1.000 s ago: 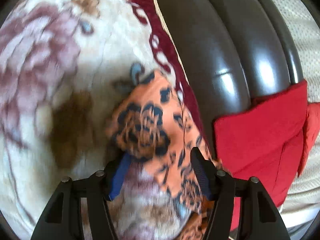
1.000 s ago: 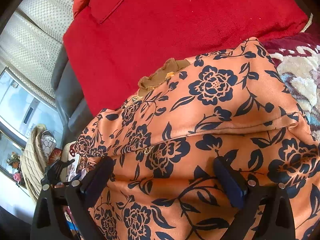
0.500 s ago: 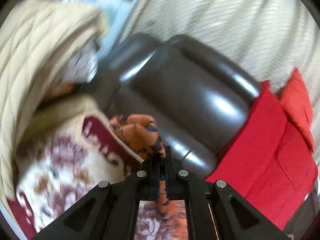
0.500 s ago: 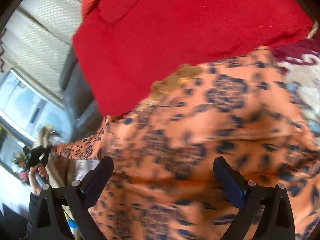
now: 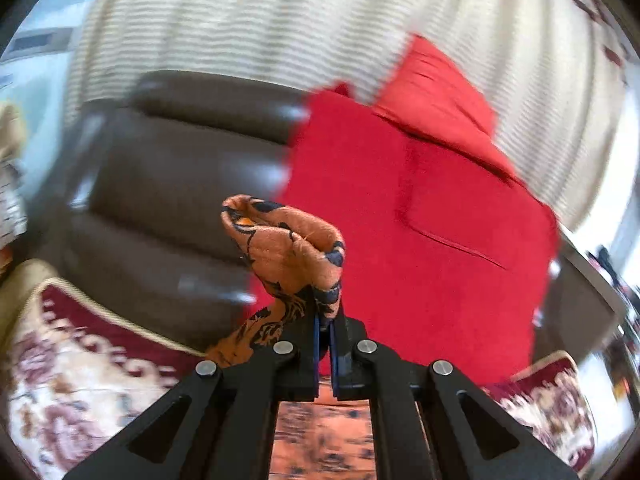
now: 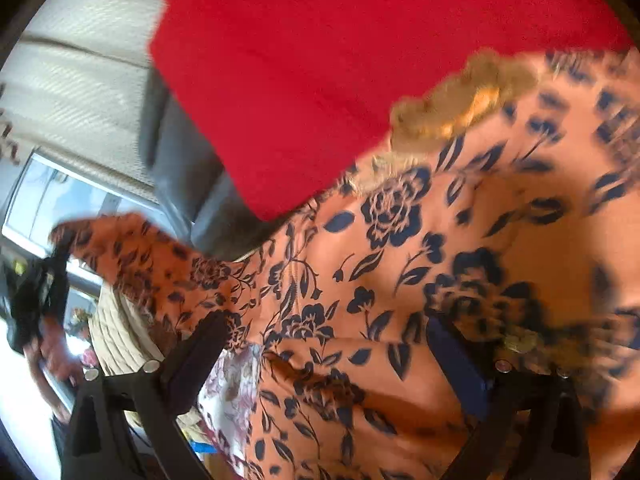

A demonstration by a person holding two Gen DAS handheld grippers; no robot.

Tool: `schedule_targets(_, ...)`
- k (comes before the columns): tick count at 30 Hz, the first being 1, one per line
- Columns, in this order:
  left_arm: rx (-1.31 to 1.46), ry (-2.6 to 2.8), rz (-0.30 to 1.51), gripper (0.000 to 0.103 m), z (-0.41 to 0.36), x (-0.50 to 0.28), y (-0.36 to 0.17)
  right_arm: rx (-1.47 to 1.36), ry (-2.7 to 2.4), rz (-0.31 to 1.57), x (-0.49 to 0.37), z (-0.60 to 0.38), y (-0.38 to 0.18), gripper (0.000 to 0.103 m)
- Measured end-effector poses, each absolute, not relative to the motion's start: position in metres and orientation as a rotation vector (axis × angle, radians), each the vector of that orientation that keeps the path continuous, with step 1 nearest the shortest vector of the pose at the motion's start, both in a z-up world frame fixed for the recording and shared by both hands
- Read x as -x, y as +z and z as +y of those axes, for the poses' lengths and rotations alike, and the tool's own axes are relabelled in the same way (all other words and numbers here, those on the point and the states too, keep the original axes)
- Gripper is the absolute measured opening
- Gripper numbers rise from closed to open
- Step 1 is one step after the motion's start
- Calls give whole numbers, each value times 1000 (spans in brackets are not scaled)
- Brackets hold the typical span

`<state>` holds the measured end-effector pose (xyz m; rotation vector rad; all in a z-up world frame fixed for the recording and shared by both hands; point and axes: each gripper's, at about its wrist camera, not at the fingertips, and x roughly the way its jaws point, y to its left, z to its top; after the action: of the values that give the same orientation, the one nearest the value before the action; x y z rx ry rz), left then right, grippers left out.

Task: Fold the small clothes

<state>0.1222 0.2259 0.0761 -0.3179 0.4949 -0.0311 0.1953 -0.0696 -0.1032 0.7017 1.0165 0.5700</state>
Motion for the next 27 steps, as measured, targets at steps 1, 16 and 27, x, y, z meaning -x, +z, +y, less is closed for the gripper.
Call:
schedule_targets(1, 307, -67, 503, 4, 205, -126, 77, -698, 560, 999, -189, -80, -100, 101)
schedule_targets(16, 209, -391, 976, 41, -44, -182, -90, -873, 317, 877, -127, -255, -102, 101)
schedule_targets(27, 376, -118, 866, 53, 129, -124, -82, -829, 302, 976, -177, -228, -106, 101)
